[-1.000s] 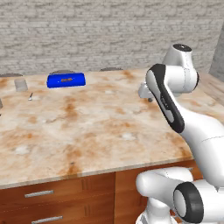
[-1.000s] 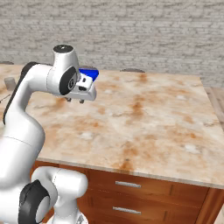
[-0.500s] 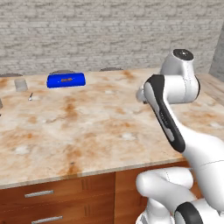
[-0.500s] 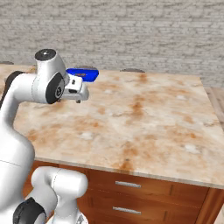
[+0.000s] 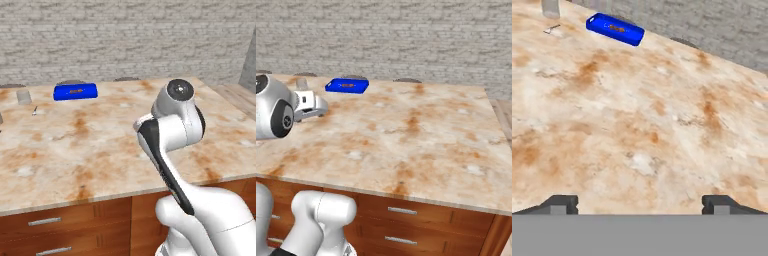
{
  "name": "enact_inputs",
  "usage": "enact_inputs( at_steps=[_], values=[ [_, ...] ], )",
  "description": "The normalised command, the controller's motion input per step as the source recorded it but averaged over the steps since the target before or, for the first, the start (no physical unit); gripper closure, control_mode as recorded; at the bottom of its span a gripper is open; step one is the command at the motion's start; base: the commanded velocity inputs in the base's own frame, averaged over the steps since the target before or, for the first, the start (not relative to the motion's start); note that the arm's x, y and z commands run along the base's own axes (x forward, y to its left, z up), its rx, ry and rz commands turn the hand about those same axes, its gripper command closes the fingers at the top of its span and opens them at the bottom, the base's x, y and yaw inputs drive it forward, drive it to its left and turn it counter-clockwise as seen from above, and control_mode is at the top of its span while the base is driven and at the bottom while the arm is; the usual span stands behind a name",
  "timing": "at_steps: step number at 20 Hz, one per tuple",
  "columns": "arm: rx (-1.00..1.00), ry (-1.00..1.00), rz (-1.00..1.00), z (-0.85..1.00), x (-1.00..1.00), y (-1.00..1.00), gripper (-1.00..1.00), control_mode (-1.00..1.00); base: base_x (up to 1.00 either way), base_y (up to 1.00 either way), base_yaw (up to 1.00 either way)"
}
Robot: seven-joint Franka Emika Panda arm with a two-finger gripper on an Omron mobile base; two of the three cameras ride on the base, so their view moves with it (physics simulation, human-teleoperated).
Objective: Take the tongs from the drawer on the left and place them on the dining counter next to the tray containing the kebab skewer.
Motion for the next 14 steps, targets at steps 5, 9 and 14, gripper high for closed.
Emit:
enact_inputs(
  at_steps=[5,9,14],
  values=[
    [-0.16,-0.23,0.12,-0.02,-0.24,0.72,-1.00,-1.00,0.00,0.00,0.00],
    [-0.15,-0.31,0.07,-0.01,-0.30,0.44,-1.00,-1.00,0.00,0.00,0.00],
    [-0.11,-0.24,0.05,-0.08,-0.30,0.25,-1.00,-1.00,0.00,0.00,0.00]
  ],
)
